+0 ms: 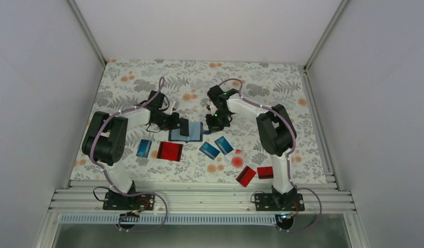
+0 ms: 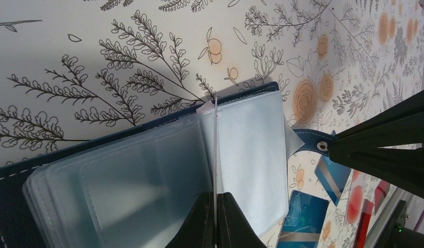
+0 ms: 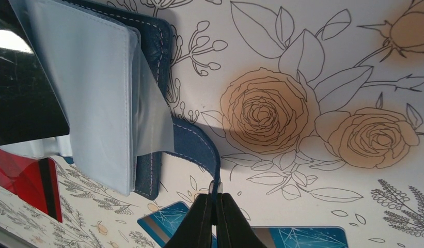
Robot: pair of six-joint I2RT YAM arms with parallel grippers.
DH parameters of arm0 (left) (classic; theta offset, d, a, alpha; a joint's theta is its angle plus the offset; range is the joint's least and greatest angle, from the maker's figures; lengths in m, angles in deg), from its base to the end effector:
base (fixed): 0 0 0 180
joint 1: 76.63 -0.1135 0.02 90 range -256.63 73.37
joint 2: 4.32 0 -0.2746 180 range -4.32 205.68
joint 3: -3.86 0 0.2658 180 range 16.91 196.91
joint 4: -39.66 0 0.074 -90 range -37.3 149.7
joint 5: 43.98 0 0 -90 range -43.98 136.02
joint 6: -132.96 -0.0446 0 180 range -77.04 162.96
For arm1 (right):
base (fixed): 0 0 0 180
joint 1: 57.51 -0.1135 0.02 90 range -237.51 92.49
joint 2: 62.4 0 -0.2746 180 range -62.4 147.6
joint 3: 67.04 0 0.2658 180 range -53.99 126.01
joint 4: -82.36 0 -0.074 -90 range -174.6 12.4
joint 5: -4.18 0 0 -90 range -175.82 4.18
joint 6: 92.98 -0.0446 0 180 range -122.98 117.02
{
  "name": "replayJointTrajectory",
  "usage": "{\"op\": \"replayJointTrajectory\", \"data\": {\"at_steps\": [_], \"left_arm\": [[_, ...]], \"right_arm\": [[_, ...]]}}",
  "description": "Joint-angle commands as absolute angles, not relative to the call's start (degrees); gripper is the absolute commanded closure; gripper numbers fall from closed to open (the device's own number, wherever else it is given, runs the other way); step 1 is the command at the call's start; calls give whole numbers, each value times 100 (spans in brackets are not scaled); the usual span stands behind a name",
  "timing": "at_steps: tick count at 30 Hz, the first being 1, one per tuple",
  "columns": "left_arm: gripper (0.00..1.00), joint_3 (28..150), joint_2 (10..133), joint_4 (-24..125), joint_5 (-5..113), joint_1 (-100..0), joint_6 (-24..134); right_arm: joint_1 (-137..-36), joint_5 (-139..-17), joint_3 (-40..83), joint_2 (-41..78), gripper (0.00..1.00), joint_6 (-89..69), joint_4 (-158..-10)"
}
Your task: Put the credit cards into the card holder
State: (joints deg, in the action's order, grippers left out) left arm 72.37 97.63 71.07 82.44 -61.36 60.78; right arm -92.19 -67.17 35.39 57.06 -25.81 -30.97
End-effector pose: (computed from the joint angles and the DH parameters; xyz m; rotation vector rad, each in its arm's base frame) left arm 0.3262 -0.1165 0.1362 0.1392 2.7264 -1.0315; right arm 0.3389 0.2518 0.1592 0.3408 -3.0180 -0.5176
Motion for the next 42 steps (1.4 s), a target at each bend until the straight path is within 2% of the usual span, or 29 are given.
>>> {"op": "replayJointTrajectory", "data": {"at_steps": [1, 6, 16, 23, 30, 31, 34, 39, 42], "left_arm": [[98, 7159, 9865, 6934, 8125, -6102, 6274], [98, 7095, 9785, 6931, 8123, -6099, 6394], [98, 6863, 9849, 6150, 9225, -6132, 6898], [98, 6773, 9846, 5883, 9509, -6198, 7244], [98, 6728, 9599, 6313, 9014, -6307, 7167], [98, 6690, 9512, 6365, 8871, -6329, 7158], [98, 6538, 9302, 6367, 8638, -6374, 7210], [98, 6472, 9208, 6400, 8454, -6374, 7173], [98, 6477, 9136, 6449, 8356, -6377, 7129]], "right_arm": [[-9198, -6667, 3548, 5798, 96, -2526, -2993], [-9197, -6653, 3516, 5805, 96, -2512, -3000], [-9197, -6587, 3407, 5816, 96, -2481, -3035], [-9199, -6578, 3321, 5793, 96, -2463, -3036], [-9198, -6580, 3294, 5809, 96, -2426, -3007], [-9197, -6584, 3305, 5811, 95, -2415, -3003], [-9201, -6557, 3397, 5773, 83, -2394, -2988], [-9198, -6481, 3943, 5582, 58, -2388, -2919], [-9205, -6486, 4329, 5488, 56, -2390, -2836]]}}
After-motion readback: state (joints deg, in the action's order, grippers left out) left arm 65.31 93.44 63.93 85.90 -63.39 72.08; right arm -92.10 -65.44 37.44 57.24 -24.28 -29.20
